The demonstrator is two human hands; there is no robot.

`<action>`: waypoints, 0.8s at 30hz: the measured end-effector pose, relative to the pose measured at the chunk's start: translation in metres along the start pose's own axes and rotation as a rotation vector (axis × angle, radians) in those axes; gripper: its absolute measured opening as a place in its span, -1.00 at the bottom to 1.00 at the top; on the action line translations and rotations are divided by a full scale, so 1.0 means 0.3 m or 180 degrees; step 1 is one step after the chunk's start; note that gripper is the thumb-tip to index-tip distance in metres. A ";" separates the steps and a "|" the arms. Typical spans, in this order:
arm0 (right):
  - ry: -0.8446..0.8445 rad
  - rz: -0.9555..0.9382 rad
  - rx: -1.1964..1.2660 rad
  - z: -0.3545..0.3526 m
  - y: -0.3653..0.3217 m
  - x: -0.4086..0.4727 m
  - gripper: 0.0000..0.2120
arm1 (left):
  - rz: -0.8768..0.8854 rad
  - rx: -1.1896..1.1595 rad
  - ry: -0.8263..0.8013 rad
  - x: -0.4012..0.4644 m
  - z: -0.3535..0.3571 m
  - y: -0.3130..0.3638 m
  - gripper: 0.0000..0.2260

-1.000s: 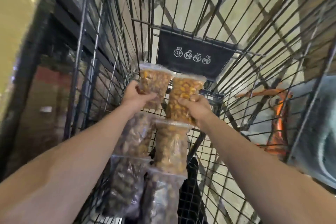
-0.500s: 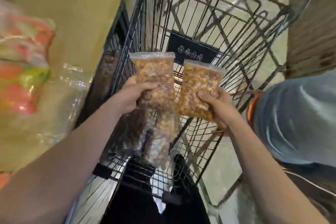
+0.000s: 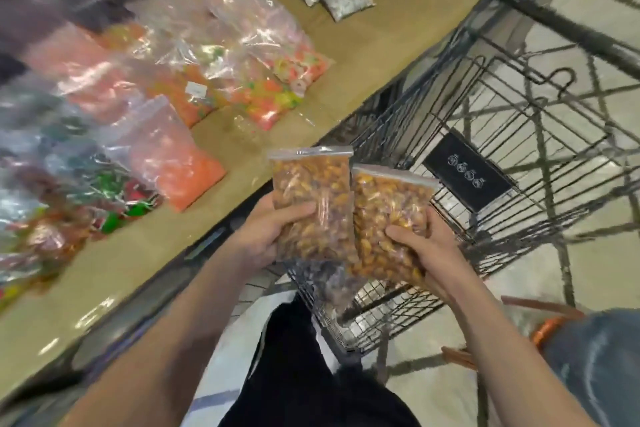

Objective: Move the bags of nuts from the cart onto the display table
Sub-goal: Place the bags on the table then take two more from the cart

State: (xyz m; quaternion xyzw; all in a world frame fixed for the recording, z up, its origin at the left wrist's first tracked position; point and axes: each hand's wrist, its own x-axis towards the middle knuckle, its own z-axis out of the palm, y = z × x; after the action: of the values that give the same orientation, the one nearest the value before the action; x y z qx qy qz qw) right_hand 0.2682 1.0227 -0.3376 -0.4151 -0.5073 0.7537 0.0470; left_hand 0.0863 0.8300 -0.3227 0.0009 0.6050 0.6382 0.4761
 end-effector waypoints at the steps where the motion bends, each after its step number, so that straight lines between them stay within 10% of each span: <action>1: -0.0151 0.0002 -0.0040 0.034 -0.009 -0.018 -0.32 | 0.0085 -0.0105 0.0115 -0.062 -0.026 -0.006 -0.48; 12: -0.1409 -0.0434 -0.1222 0.525 0.006 -0.265 -0.56 | 0.0764 -0.0831 0.1582 -0.702 -0.296 -0.128 -0.37; 24: -0.2337 -0.0388 -0.1444 1.057 0.306 -0.598 -0.28 | 0.1151 -0.1416 0.2538 -1.340 -0.751 -0.415 -0.56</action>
State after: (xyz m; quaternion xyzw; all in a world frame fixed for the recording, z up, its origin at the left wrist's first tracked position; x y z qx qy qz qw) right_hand 0.2038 0.6602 -0.2631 -0.0886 -0.6667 0.7167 -0.1845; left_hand 0.2516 0.3884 -0.2482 -0.2402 0.5792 0.7751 0.0775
